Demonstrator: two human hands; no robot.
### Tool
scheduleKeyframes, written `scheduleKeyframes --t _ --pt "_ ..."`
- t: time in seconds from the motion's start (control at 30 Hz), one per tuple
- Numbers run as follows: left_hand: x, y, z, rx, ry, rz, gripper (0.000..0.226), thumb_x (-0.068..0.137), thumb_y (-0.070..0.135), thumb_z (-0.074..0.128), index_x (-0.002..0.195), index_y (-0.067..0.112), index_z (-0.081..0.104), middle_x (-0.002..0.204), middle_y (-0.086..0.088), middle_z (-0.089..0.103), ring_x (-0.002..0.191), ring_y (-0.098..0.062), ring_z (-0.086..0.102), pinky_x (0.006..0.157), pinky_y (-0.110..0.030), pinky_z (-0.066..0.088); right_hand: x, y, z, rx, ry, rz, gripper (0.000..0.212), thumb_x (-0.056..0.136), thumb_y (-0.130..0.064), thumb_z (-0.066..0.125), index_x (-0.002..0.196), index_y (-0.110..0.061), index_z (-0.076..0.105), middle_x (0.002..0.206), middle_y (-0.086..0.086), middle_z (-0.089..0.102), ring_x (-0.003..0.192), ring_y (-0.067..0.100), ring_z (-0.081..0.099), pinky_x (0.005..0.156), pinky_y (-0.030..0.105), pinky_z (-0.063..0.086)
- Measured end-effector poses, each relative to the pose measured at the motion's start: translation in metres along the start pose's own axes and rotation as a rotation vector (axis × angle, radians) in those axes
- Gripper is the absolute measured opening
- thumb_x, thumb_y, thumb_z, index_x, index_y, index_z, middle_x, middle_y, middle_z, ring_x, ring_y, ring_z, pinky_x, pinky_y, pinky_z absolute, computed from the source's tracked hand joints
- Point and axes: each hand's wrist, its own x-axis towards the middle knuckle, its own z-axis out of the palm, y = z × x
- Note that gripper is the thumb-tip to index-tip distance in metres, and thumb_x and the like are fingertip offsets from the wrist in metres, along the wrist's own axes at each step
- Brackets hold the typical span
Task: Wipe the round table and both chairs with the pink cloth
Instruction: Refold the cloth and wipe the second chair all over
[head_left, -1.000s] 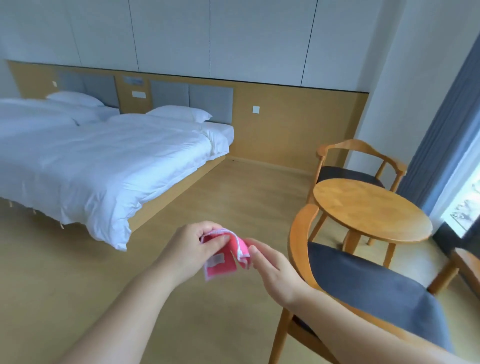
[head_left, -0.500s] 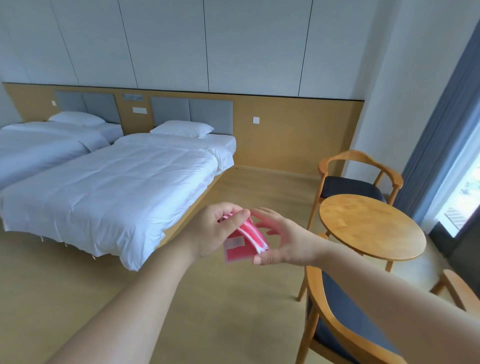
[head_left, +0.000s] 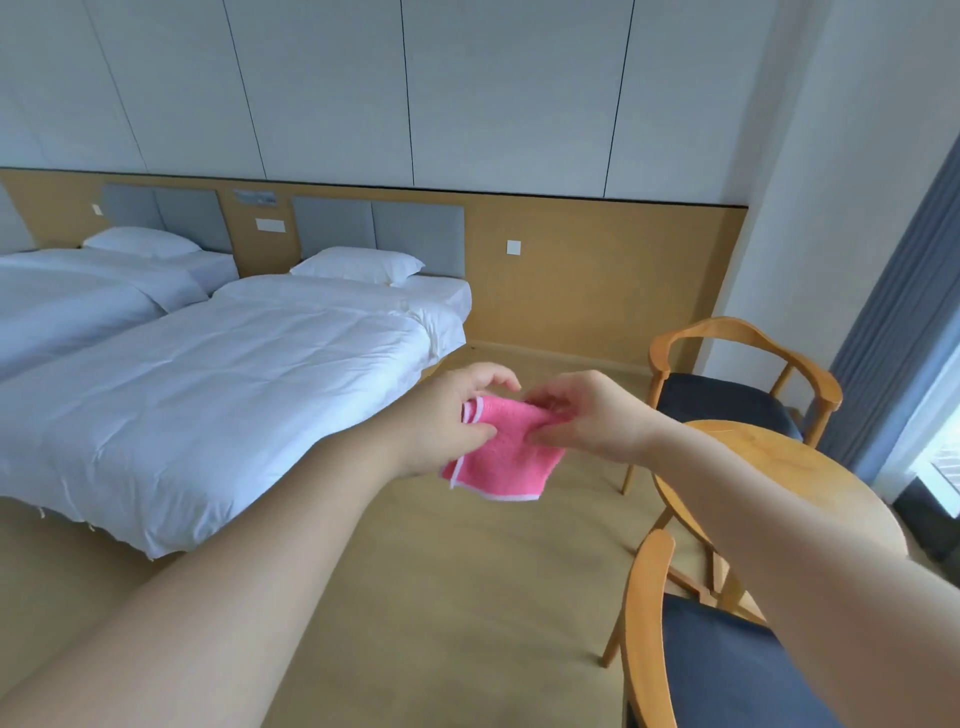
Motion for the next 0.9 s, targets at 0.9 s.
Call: scheduleKeyframes --t 0.9 --pt "0.318 -0.257 -0.056 -0.354 -0.053 0.196 0.007 0.092 0.022 0.060 0.086 0.027 0.063 0.072 0.015 0.061 0.067 -0.001 0.054 0.065 -0.015 0.043 0.279 0.124 0.039 0.452 1.094 0.391 0.018 0.088 -0.027 0.068 0.098 -0.031 0.054 0.087 -0.013 0.071 0.085 0.011 0.069 0.071 0.035 0.061"
